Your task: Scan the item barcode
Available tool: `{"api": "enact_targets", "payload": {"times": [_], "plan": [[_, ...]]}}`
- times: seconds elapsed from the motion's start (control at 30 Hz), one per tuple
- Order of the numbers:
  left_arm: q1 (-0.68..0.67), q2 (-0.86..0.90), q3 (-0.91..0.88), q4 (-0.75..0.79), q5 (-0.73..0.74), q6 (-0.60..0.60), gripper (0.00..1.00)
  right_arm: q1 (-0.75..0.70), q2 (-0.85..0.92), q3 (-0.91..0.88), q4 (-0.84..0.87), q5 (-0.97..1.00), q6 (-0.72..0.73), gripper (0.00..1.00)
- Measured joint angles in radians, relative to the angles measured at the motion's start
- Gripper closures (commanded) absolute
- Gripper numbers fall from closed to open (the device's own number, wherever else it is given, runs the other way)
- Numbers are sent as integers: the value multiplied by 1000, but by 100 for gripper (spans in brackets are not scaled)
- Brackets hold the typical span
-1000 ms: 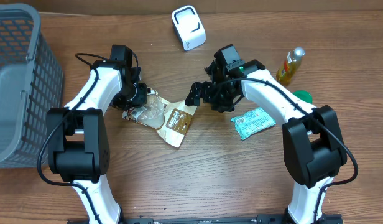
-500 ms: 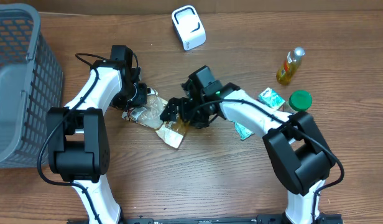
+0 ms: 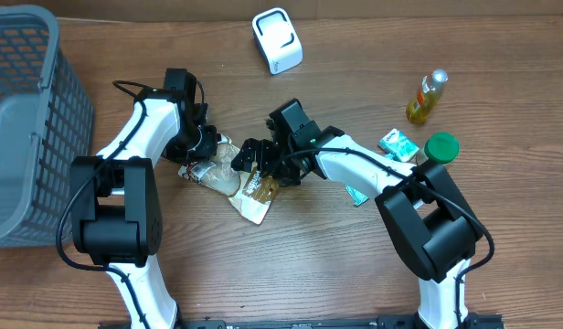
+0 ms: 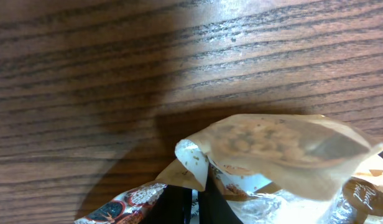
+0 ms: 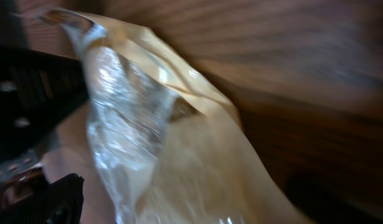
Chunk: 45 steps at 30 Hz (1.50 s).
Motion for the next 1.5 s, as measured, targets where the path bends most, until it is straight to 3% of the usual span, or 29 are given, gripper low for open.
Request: {"api": "enact_targets", "payload": {"times": [0.07,0.17,0.3,0.53,0.7,0.77,0.87,1.1,1.27,1.37,1.4,1.43,1.5], "plan": [[0,0,0,-2,1,0,90,0,10,0,35,-26,2,7],[0,0,0,-3,3,0,89,1,22,0,61,-43,-2,30],[0,0,0,-4,4,0,87,3,33,-1,63,-48,1,47],[0,1,0,-5,3,0,84,2,33,-1,67,-55,0,48],[0,2,0,-5,3,-3,69,-10,33,-1,65,-88,0,53],[0,2,0,-5,3,-3,65,-22,33,-1,64,-115,-12,59],[0,2,8,-29,3,-3,61,-41,33,-1,55,-155,-55,59],[0,4,229,-188,7,-3,55,-93,33,-1,39,-278,-210,62],[0,4,444,-251,7,-5,37,-162,-1,-3,-70,-333,-368,66],[10,4,498,-247,3,-5,25,-203,-77,-5,-143,-340,-472,75],[15,4,507,-245,-4,-10,18,-218,-113,-5,-171,-341,-511,76],[22,4,509,-240,-14,-13,5,-230,-148,-5,-195,-342,-549,78],[45,4,509,-240,-44,-22,1,-256,-230,-5,-254,-342,-649,78]]}}
